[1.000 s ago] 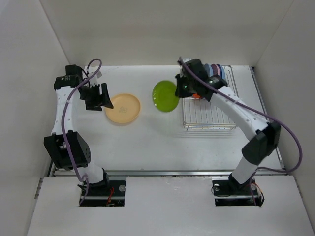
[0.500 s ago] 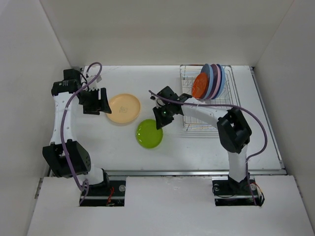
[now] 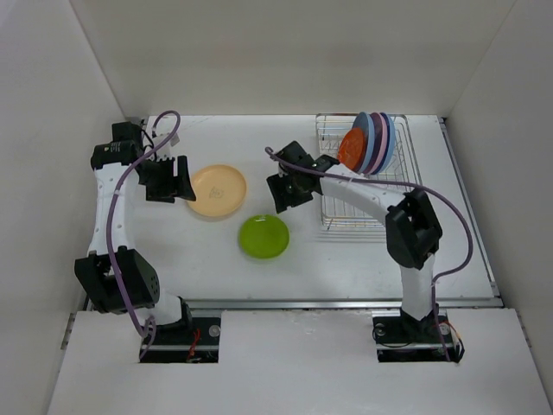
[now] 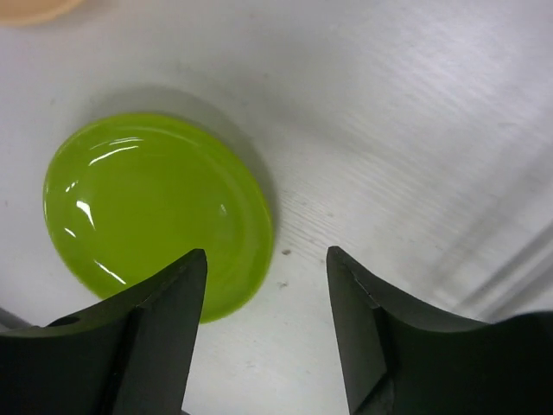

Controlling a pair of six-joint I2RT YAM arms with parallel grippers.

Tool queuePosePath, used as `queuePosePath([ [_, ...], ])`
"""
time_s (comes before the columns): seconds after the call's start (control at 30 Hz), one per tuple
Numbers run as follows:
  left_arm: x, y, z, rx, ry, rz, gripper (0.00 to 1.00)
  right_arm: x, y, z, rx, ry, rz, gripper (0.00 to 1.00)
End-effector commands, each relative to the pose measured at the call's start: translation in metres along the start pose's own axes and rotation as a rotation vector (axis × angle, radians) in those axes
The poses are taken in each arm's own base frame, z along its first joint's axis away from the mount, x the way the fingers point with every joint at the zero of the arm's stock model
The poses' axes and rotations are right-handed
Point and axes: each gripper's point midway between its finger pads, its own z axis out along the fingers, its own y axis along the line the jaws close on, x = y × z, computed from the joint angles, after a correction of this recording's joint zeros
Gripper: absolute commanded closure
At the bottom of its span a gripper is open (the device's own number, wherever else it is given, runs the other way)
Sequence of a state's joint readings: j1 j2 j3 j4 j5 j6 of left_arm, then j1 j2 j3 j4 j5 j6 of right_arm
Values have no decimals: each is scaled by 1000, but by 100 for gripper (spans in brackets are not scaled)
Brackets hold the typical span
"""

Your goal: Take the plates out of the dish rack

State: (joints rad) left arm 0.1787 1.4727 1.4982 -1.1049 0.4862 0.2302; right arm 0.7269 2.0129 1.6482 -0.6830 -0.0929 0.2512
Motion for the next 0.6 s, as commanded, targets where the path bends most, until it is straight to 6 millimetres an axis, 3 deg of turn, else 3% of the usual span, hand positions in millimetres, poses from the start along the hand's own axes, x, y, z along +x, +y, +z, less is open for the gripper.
queuePosePath([
  [0.0, 5, -3, -9, -4, -18, 26, 38, -64, -21, -85, 178, -249, 49, 36],
  [0.07, 5, -3, -9, -4, -18, 26, 38, -73, -40, -109, 273, -295, 112, 34],
  [0.1, 5, -3, -9, -4, -18, 26, 38, -88, -63, -131, 372, -361, 156, 33],
  [0.17, 5, -3, -9, -4, -18, 26, 38, -94, -90, -149, 472, -401, 237, 33],
  [0.2, 2, 0, -11, -23, -33, 34, 38, -98, -118, -156, 549, -416, 289, 33],
  [0.23, 1, 2, -11, -34, -39, 38, 38, -110, -128, -167, 567, -453, 315, 33],
  [0.33, 5, 12, -12, -99, -37, 40, 37, -118, -173, -169, 654, -463, 392, 38],
  [0.4, 1, 23, -14, -161, -63, 65, 33, -130, -191, -165, 693, -470, 418, 38],
  [0.47, 1, 52, -21, -341, -83, 94, 33, -136, -213, -160, 743, -468, 444, 39],
  [0.57, -4, 65, -32, -442, -138, 121, 30, -141, -237, -160, 816, -479, 463, 42],
])
